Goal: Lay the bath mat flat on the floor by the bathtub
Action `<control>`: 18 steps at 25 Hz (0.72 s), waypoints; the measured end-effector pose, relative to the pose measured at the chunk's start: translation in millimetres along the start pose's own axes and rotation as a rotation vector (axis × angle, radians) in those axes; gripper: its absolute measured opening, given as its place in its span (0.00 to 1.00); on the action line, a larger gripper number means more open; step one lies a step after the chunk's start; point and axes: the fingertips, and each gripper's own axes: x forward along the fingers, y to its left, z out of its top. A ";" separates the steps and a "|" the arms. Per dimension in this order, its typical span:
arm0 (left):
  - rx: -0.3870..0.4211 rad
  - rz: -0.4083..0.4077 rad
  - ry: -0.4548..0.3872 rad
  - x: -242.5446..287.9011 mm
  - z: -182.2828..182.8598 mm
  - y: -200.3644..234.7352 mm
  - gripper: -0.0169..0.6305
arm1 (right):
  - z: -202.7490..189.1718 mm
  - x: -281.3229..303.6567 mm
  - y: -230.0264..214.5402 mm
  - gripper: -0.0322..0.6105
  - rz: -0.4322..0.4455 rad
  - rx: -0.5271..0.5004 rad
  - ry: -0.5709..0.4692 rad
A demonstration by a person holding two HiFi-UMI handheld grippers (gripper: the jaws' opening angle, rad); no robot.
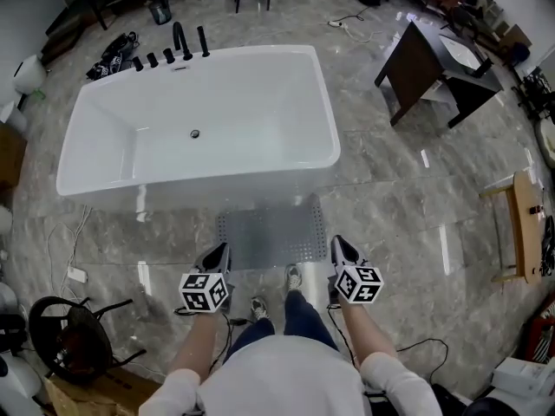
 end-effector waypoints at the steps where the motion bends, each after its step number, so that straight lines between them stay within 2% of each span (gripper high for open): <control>1: 0.001 -0.006 -0.015 -5.4 4.9 -3.3 0.08 | 7.6 -5.7 3.8 0.10 0.007 -0.011 -0.017; 9: 0.022 -0.043 -0.104 -31.7 44.1 -33.6 0.08 | 57.6 -40.7 35.6 0.10 0.093 -0.068 -0.131; 14: 0.017 -0.105 -0.164 -43.4 72.7 -56.4 0.08 | 76.5 -49.8 57.2 0.10 0.148 -0.066 -0.170; 18: 0.056 -0.110 -0.192 -53.2 83.1 -67.5 0.08 | 89.5 -57.8 67.1 0.10 0.177 -0.071 -0.197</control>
